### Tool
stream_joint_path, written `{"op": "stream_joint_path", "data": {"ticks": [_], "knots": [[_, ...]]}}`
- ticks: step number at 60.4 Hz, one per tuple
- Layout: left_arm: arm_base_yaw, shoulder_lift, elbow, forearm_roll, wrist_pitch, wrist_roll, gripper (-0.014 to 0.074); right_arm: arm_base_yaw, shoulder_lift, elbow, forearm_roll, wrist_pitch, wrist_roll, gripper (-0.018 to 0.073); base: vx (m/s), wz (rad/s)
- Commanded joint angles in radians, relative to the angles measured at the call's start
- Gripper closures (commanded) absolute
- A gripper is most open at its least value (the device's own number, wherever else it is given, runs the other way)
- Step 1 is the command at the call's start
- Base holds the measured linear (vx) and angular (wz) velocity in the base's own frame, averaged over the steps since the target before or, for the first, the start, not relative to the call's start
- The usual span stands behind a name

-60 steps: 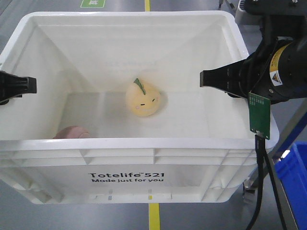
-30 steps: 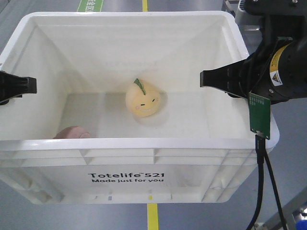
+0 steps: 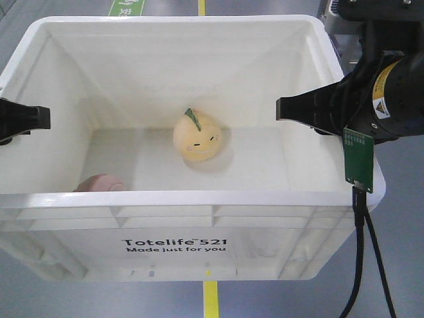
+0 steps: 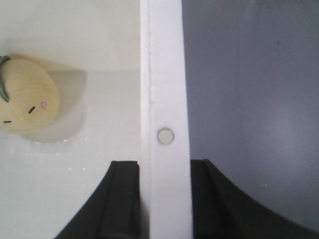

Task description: Place moving items into box and shelve

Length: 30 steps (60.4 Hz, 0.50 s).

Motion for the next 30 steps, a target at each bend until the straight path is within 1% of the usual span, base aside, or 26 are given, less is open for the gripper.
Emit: {"op": "stream_joint_path", "data": {"ticks": [1,30], "knots": [[-0.005,-0.024,-0.041,0.1,-0.079,-0.009,0.0451,-0.002,-0.039,-0.04,-0.127,-0.073,-0.007,0.051,0.45,-0.03],[-0.005,-0.024,-0.041,0.1,-0.079,-0.009,0.0451,-0.002,-0.039,-0.04,-0.127,-0.074,-0.007,0.051,0.42,-0.06]]}}
